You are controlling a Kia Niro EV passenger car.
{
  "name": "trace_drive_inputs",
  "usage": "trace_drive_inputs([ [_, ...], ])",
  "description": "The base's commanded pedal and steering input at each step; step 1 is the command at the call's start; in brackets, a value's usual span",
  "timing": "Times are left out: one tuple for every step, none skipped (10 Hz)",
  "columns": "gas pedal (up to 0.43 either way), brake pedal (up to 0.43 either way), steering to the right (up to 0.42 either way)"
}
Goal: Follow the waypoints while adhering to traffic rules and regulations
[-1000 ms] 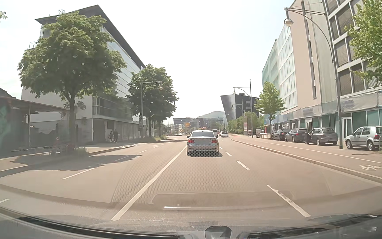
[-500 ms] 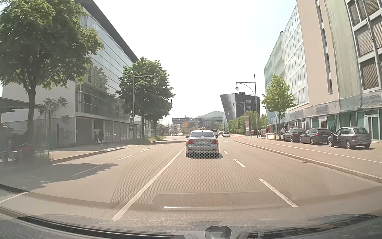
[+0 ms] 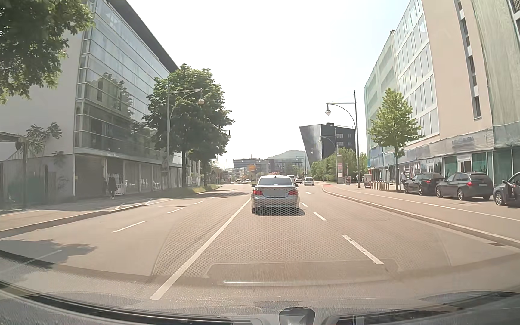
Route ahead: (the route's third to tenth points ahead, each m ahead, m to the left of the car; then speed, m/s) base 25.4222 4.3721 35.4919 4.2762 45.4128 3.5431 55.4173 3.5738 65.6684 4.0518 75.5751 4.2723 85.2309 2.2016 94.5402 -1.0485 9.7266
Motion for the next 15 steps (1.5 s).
trace_drive_inputs([
  [0.000, 0.000, 0.001],
  [0.000, 0.000, 0.001],
  [0.000, 0.000, 0.001],
  [0.000, 0.000, 0.001],
  [0.000, 0.000, 0.001],
  [0.000, 0.000, 0.001],
  [0.000, 0.000, 0.001],
  [0.000, 0.000, 0.001],
  [0.000, 0.000, 0.001],
  [0.000, 0.000, 0.000],
  [0.000, 0.000, 0.000],
  [0.000, 0.000, 0.000],
  [0.000, 0.000, 0.001],
  [0.000, 0.000, 0.000],
  [0.000, 0.037, 0.001],
])
